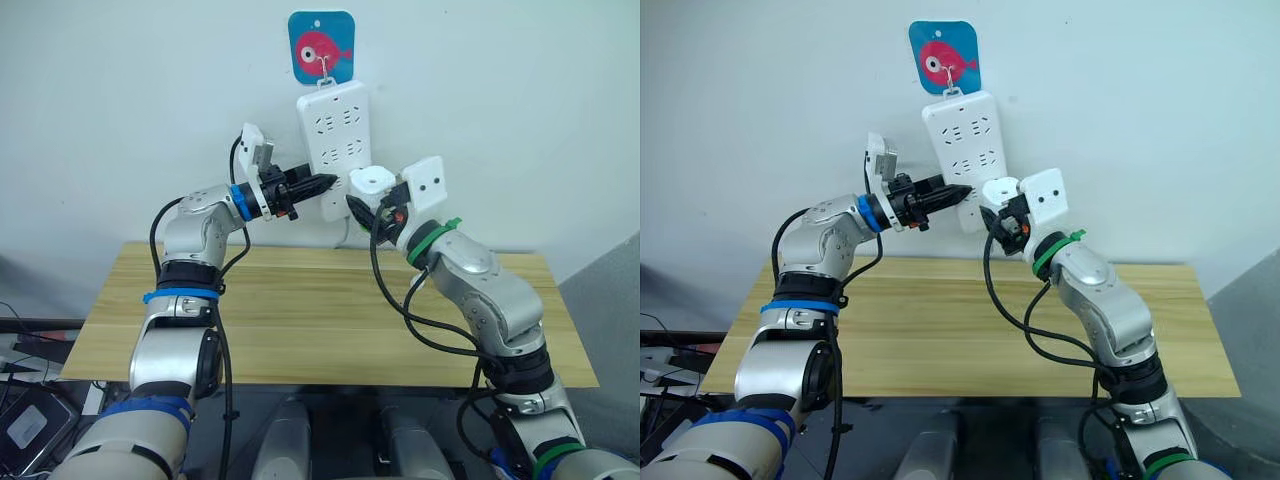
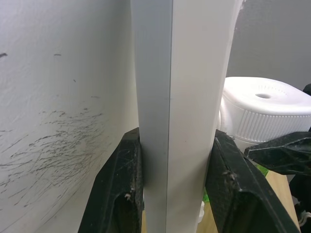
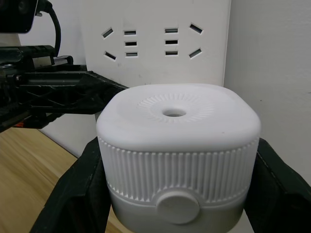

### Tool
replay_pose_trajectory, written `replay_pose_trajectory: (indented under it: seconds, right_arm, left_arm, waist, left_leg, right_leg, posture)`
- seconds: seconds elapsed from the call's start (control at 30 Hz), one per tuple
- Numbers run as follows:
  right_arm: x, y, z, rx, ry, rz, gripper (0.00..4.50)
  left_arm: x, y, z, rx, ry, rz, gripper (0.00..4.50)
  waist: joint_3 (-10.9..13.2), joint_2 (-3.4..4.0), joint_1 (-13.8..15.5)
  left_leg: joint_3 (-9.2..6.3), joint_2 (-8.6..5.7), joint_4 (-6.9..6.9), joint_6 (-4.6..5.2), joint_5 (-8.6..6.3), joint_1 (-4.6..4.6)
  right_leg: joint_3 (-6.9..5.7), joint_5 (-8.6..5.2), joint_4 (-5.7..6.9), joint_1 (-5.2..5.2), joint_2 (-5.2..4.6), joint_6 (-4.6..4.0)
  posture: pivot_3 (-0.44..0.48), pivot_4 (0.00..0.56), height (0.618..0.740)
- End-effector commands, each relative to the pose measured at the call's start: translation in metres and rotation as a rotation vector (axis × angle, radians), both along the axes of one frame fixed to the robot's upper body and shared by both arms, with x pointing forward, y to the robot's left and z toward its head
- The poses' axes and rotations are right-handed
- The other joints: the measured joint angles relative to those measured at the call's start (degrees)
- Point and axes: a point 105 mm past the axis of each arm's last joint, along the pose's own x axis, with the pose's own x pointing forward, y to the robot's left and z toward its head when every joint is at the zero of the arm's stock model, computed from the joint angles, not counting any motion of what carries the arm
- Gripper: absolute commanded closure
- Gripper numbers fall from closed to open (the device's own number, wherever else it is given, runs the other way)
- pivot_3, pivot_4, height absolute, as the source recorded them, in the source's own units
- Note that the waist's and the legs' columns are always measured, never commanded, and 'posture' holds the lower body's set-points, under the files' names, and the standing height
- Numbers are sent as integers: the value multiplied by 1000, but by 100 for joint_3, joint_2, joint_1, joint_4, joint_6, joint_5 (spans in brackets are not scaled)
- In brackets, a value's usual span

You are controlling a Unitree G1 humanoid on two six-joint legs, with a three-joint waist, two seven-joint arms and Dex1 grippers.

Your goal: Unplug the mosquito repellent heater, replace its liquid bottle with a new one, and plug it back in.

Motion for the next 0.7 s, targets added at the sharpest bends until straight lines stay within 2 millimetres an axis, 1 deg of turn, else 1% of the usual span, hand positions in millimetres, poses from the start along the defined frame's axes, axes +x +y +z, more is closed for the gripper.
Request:
replay_pose_trajectory:
  seconds: [0.03, 0.1, 0.23, 0.3, 0.37, 0.6, 0.7]
  right_arm:
    - [-1, 10, 12, 15, -58, 29, 1479]
    - [1, 11, 13, 50, -51, 30, 1479]
    - [6, 15, 23, 267, 34, 56, 1479]
    - [7, 18, 27, 320, 55, 69, 1479]
    - [7, 19, 27, 302, 50, 68, 1479]
    - [4, 24, 14, 80, -48, 54, 1479]
    - [4, 24, 11, 69, -51, 56, 1479]
  left_arm:
    - [-17, -26, 10, 5, -55, -154, 3201]
    - [-18, -27, 10, 3, -52, -162, 3201]
    - [-21, -29, 10, -3, -41, -186, 3201]
    - [-22, -30, 11, -5, -37, -193, 3201]
    - [-23, -31, 11, -12, -32, -198, 3201]
    - [-22, -31, 14, -15, -35, -198, 3201]
    - [-21, -31, 12, -9, -38, -192, 3201]
  waist:
    - [-1, 0, 0]
    - [-1, 0, 0]
    - [-2, -1, -7]
    - [-2, -1, -9]
    - [-2, -1, -12]
    - [-2, -1, -14]
    - [-2, -1, -13]
  left_leg:
    - [0, 0, 0, 0, 0, 0]
    - [0, 0, 0, -1, 0, 0]
    - [0, 2, 0, -1, 1, 2]
    - [-1, 5, 1, -3, 2, 2]
    - [-1, 5, 1, -6, 4, 3]
    - [0, 6, 1, -10, 6, 4]
    - [-1, 6, 1, -10, 7, 4]
  right_leg:
    - [0, 0, 0, 0, 0, 0]
    - [0, 0, 0, 0, 0, 0]
    - [1, 0, 3, 0, 1, -1]
    - [-1, 1, 5, -1, 3, -1]
    - [0, 1, 6, -1, 3, -1]
    - [0, 1, 5, -1, 5, -1]
    - [0, 1, 5, -1, 5, -1]
  posture:
    - [247, 123, 740]
    - [247, 124, 740]
    - [243, 130, 740]
    - [243, 130, 740]
    - [243, 131, 740]
    - [244, 133, 740]
    - [244, 132, 740]
